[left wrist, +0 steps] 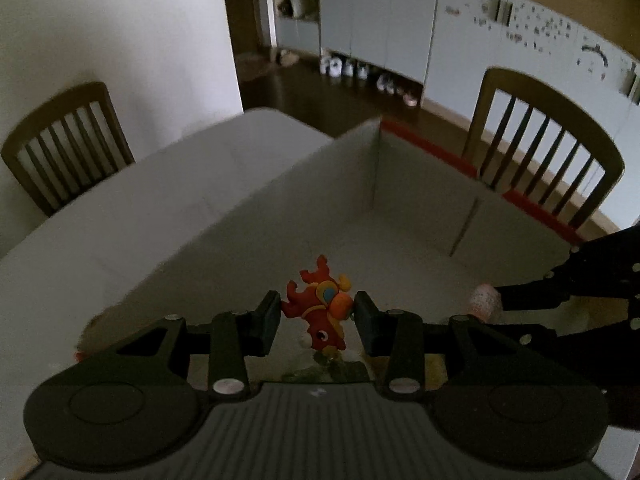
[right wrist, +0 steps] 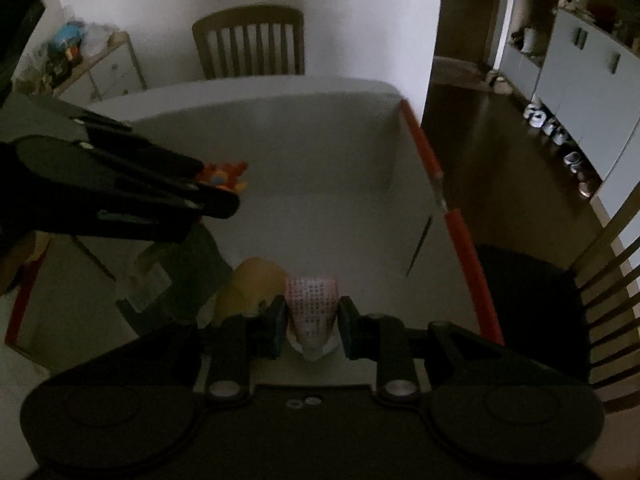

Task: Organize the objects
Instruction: 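Open both tools to release the plush toy and pink packet inside the shoebox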

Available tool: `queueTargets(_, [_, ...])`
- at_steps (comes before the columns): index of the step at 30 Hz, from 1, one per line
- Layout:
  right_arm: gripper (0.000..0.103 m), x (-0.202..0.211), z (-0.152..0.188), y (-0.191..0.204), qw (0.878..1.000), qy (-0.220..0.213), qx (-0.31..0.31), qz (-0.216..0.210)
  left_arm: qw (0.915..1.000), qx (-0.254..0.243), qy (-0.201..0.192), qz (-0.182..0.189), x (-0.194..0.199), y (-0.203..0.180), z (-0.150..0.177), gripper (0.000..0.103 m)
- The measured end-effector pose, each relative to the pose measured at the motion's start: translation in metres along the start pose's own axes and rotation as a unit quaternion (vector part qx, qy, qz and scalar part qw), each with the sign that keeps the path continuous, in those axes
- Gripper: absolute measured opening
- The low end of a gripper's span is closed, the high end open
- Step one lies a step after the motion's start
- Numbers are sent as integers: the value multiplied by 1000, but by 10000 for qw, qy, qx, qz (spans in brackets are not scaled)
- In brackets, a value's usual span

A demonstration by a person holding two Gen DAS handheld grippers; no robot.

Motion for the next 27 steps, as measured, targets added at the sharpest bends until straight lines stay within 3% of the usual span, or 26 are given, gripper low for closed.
queueTargets(17, [27, -16, 3, 11, 9990, 284, 347, 88, 9964, 197, 816, 69, -38, 5, 6, 39])
queueTargets(19, [30, -15, 4, 10, 9990, 261, 347, 72, 9962, 237, 837, 79, -37, 5, 6, 42])
queueTargets(21, [31, -12, 4, 9, 9990, 271, 341, 61, 9966, 193, 798, 56, -35, 5, 7, 56])
queueTargets(23, [32, -9, 4, 7, 9991, 257, 325, 77, 9973, 161, 717, 20, -31, 6, 6, 62])
queueTargets(27, [34, -3, 0, 2, 9996, 191, 218, -6, 9981, 193, 587, 25, -21, 6, 5, 63])
Point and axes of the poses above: each gripper's, at about its wrist camera, not at the fingertips, and x roughly against the way its jaws point, y to its left, z to its underside, the point moved 2 cm from there along -x, roughly the way its jaws point, and after that the axes turned 12 degrees about z, right-handed, at the moved point
